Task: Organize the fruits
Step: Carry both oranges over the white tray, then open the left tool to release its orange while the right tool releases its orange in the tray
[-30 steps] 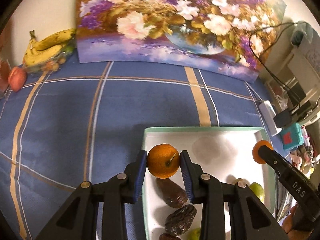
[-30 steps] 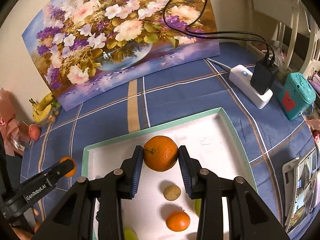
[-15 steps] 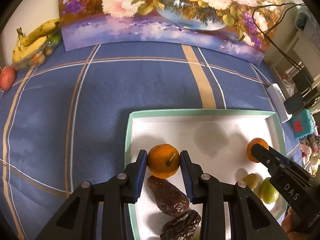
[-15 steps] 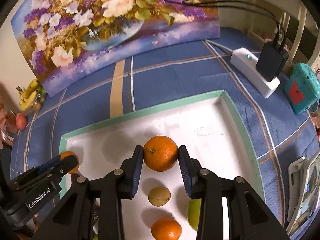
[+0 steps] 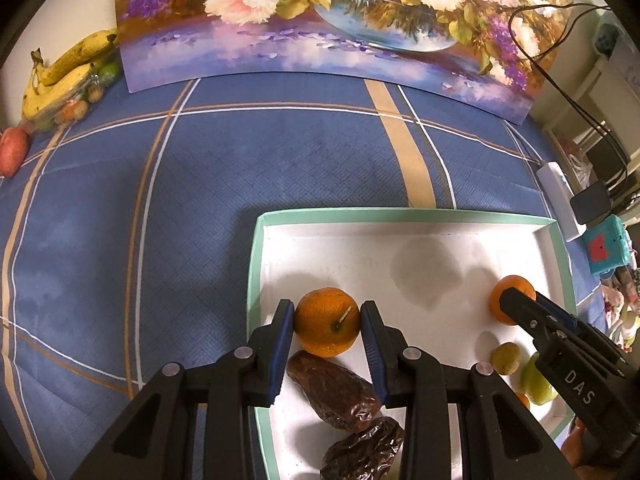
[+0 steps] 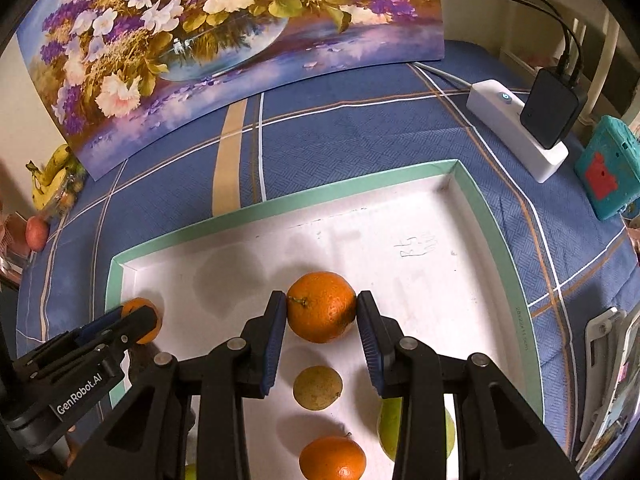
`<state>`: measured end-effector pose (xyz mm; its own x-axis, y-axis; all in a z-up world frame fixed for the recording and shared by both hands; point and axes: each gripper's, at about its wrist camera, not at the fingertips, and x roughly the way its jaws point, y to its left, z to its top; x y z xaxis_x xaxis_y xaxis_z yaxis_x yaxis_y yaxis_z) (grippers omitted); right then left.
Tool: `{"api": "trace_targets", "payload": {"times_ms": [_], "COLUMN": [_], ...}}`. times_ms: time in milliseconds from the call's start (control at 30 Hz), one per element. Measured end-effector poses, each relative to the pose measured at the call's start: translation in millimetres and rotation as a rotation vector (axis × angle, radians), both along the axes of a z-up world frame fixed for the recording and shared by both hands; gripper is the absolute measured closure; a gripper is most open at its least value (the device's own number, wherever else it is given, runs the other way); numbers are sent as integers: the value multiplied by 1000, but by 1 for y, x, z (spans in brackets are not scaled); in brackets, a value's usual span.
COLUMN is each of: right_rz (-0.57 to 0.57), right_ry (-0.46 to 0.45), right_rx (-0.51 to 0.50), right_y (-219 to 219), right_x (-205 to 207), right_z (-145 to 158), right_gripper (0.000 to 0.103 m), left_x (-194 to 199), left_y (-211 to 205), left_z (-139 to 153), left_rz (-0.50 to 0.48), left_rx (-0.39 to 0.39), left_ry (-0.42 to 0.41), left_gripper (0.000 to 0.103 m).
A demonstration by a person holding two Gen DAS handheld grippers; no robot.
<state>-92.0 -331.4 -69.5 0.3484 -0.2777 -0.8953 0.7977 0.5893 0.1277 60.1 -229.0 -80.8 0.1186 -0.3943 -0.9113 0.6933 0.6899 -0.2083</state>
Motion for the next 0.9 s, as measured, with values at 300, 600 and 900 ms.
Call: {"api": "trace_targets", "payload": {"times_ms": [300, 600, 900], "right_rz": [3, 16, 15], "right_ry": [22, -1, 5], "right_rx": [-5, -61, -71], "right_y": [-1, 6, 8], "right_x": [2, 1, 1], "right_z": [3, 32, 35], "right_gripper": [65, 65, 65], "left_x": [2, 10, 21], "left_y": [3, 14, 22], "left_z": [18, 43, 30], "left_rz": [-7, 25, 78], "left_rx": [-19, -48, -3], "left_ry": [-12, -55, -49], "left_gripper": [56, 56, 50]}}
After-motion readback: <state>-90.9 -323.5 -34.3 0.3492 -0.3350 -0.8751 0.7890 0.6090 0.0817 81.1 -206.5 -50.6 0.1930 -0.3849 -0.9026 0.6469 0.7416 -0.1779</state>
